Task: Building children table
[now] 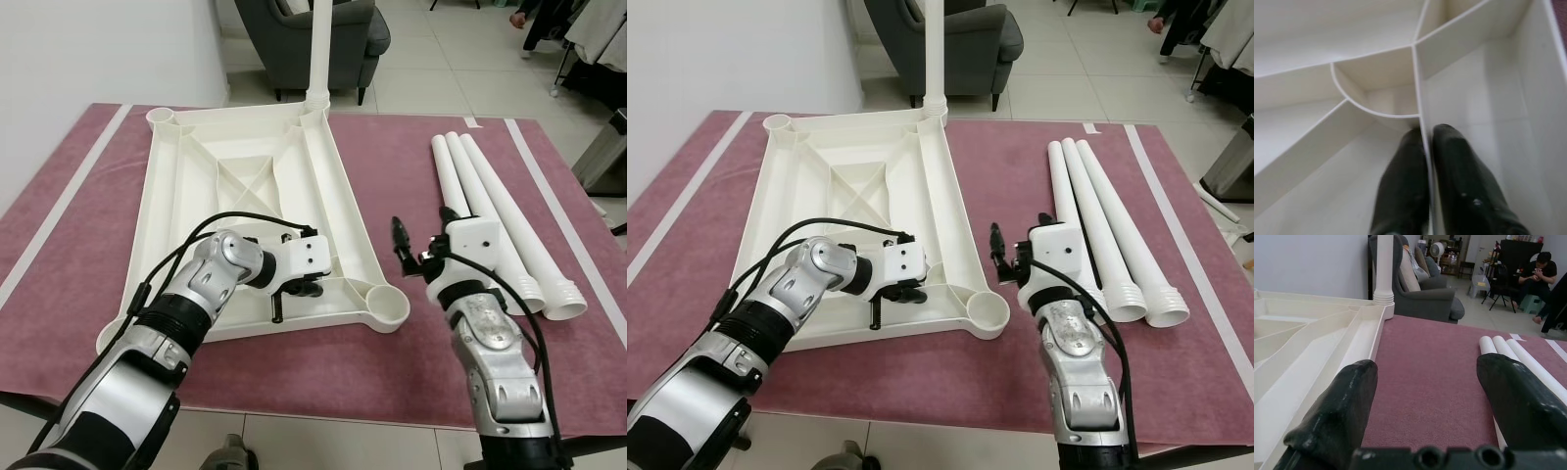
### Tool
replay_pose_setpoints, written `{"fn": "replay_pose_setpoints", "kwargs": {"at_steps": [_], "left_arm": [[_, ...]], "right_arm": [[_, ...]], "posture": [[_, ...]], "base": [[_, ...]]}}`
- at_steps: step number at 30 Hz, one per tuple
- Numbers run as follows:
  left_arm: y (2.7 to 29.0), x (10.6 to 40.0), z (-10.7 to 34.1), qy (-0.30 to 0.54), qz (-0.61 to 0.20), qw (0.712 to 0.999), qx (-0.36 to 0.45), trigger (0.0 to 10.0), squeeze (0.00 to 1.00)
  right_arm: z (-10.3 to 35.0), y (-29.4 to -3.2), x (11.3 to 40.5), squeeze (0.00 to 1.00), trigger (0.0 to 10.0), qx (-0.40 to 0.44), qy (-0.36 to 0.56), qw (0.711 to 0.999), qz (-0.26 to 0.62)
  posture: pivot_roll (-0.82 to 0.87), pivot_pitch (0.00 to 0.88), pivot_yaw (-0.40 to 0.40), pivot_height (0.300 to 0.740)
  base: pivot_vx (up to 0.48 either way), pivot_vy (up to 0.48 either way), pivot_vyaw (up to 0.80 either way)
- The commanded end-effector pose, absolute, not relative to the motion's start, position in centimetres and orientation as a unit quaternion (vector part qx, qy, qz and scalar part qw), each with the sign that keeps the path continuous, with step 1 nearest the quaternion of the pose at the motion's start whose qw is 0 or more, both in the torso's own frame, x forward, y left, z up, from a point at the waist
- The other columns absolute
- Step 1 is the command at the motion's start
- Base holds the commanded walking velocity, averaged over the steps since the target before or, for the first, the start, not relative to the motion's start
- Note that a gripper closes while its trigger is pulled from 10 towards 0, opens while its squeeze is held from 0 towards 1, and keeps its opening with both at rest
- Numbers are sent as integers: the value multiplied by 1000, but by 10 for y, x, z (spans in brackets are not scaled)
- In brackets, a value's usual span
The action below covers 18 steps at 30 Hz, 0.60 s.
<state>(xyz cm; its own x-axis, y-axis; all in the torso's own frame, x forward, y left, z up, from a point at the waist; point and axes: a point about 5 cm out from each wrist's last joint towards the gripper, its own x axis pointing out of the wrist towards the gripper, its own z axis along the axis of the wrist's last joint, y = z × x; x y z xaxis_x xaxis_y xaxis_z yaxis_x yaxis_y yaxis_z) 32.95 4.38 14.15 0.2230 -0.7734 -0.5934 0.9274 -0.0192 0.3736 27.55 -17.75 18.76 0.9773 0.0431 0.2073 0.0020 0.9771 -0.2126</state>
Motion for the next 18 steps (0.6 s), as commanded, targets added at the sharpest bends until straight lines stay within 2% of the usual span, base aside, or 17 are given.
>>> {"fn": "replay_pose_setpoints", "kwargs": {"at_steps": [1,5,6,7,8,17,18], "left_arm": [[39,335,153,26,-545,749,377,10000,1000],[39,328,159,-8,-557,751,354,10000,1000],[39,325,164,-26,-558,756,341,10000,1000],[39,325,164,-26,-558,756,341,10000,1000],[40,323,172,-49,-553,765,325,10000,0],[41,321,177,-65,-548,772,315,10000,0],[45,320,193,-96,-530,792,288,10000,0]], "right_arm": [[180,-183,279,0,10000,-112,-81,990,-11],[177,-191,286,0,10000,-117,-61,990,-51],[178,-196,289,906,10000,-114,-55,990,-67],[178,-196,289,906,10000,-114,-55,990,-67],[179,-201,292,1000,10000,-108,-51,990,-80],[180,-204,293,1000,10000,-104,-48,989,-88],[181,-214,299,0,10000,-90,-29,991,-100]], "posture": [[85,33,62,740],[91,28,52,740],[89,26,50,740],[89,26,50,740],[87,23,47,740],[86,22,47,740],[83,18,42,740]], "base": [[0,0,0],[0,0,0],[0,0,0],[0,0,0],[0,0,0],[0,0,0],[0,0,0]]}}
